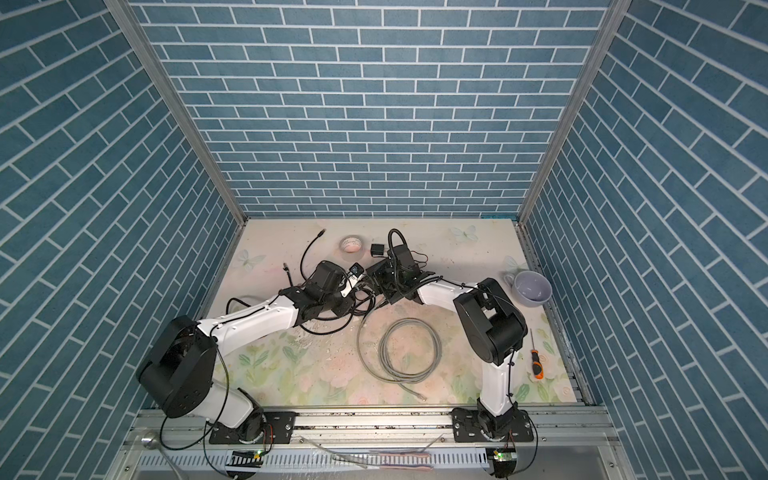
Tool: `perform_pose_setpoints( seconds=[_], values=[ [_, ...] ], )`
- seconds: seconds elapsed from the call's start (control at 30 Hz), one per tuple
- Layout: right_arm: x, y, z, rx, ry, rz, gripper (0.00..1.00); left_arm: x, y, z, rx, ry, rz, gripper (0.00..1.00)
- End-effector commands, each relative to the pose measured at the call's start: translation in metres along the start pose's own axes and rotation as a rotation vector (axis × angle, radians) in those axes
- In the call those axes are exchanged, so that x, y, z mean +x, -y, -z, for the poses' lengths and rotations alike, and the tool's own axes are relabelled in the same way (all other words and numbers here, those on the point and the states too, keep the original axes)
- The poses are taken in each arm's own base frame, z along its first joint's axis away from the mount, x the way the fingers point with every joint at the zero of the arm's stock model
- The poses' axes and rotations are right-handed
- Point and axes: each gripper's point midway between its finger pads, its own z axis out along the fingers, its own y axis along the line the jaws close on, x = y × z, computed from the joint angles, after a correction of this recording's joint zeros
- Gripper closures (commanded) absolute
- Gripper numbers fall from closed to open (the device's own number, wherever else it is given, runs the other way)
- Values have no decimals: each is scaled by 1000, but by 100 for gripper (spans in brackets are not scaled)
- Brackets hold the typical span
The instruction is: Insert the plug into the switch port
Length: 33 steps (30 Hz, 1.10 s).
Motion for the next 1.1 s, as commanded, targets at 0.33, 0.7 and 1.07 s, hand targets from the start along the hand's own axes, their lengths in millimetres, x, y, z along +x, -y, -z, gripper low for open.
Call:
perform_pose_setpoints(
  seconds=[0.33, 0.7, 1.07],
  values=[
    [9, -17, 11, -53, -18, -40, 100, -26, 1, -14, -1, 43, -13, 76],
    [6, -8, 29, -61, -22, 143, 68, -9, 5, 0, 181, 27, 60, 100],
    [41, -8, 76, -371, -187, 851, 53, -15, 18, 29, 568, 9, 135, 100]
  ],
)
